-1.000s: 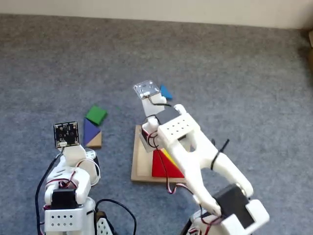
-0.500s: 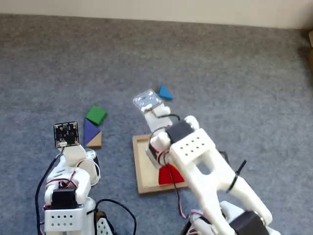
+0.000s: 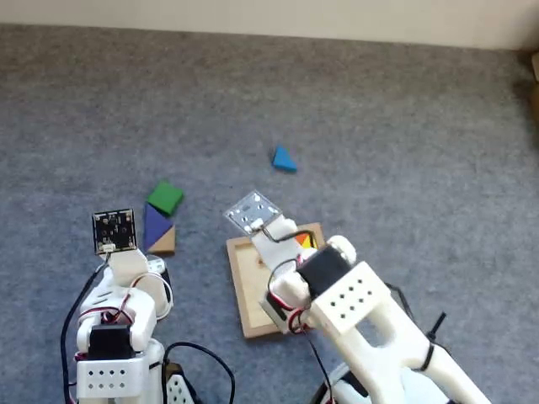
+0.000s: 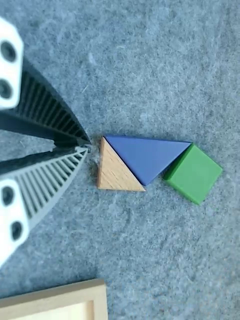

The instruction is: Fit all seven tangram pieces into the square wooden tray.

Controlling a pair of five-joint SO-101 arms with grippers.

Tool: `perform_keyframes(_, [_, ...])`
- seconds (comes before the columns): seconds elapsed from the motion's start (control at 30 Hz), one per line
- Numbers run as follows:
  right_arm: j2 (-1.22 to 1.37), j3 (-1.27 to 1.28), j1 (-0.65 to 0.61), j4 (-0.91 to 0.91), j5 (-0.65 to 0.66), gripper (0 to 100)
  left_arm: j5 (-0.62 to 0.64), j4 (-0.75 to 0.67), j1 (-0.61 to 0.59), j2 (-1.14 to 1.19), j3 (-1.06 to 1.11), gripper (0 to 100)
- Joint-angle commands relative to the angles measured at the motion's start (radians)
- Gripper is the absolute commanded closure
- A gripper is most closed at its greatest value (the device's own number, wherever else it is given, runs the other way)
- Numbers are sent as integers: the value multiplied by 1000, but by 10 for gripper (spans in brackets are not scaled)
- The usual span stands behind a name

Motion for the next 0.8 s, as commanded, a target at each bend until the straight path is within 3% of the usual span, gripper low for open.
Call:
perform_keyframes(0.0, [-67, 42, -5, 31, 12, 973, -6, 2, -15, -2, 21, 995])
perform_keyframes(0.43, [-116, 90, -12, 28, 15, 973, -6, 2, -15, -2, 21, 995])
perform_keyframes(0.7, [-117, 84, -148, -8, 2, 973, -6, 2, -15, -2, 21, 995])
perform_keyframes(0.77, [-110, 87, -148, -70, -58, 973, -6, 2, -15, -2, 21, 995])
